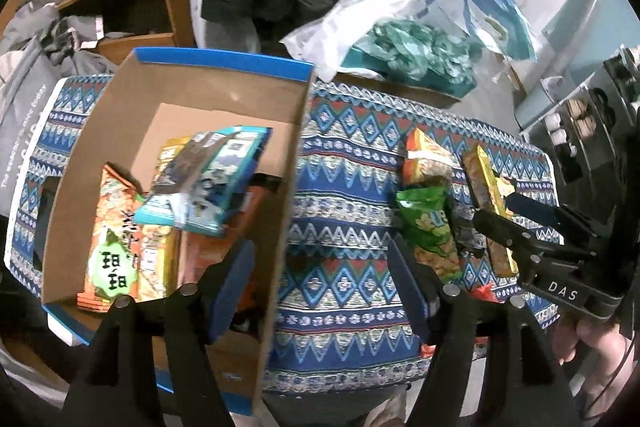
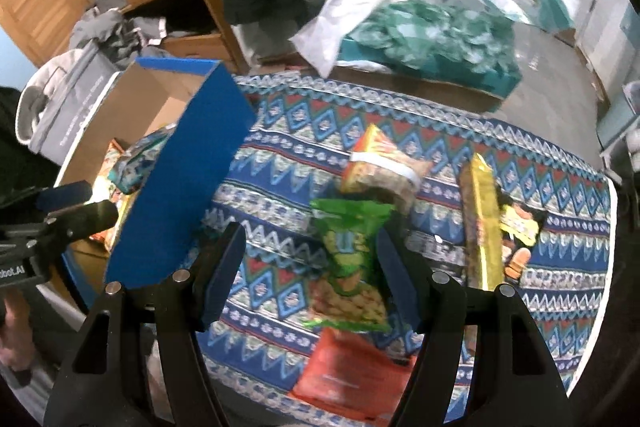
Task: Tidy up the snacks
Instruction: 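Move both tools back over the remaining snacks on the tablecloth, then grasp the long gold bar with the right tool while the left tool grasps the green pea bag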
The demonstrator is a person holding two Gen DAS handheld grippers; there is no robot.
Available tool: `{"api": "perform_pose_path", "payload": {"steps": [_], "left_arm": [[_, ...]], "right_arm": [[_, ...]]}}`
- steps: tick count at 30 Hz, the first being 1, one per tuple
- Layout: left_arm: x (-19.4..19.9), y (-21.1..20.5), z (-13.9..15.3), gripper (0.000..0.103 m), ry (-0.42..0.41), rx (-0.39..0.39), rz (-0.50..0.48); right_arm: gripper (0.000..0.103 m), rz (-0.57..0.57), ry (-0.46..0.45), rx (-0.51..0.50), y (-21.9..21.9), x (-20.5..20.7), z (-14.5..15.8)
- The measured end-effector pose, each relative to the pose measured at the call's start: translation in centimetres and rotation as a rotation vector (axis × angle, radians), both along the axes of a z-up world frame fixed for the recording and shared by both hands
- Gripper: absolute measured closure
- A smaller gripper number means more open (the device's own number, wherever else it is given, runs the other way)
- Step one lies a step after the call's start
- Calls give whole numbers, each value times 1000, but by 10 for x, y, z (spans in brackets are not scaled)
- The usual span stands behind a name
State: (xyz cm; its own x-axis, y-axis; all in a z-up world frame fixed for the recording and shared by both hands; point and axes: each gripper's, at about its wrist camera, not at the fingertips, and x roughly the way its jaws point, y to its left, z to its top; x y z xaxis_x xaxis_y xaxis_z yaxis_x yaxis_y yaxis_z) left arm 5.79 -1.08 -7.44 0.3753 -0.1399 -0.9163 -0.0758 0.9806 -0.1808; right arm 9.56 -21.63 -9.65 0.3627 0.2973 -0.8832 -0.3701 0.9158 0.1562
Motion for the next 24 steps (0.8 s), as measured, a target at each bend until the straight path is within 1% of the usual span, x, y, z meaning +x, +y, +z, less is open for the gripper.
{"api": "perform_pose_path", "payload": {"steps": [5,17,24], "left_arm": [[4,-21,-4,32,10,14,-27],[16,-69,-24,32,63,14,-98],[27,-91,-41,32,110,2,-114]], "right_arm": [[34,-39,12,4,-26,1,-5],[34,-129,47,16,-80,11,-21],[34,-169,68,-16,-101,15,-39]]}}
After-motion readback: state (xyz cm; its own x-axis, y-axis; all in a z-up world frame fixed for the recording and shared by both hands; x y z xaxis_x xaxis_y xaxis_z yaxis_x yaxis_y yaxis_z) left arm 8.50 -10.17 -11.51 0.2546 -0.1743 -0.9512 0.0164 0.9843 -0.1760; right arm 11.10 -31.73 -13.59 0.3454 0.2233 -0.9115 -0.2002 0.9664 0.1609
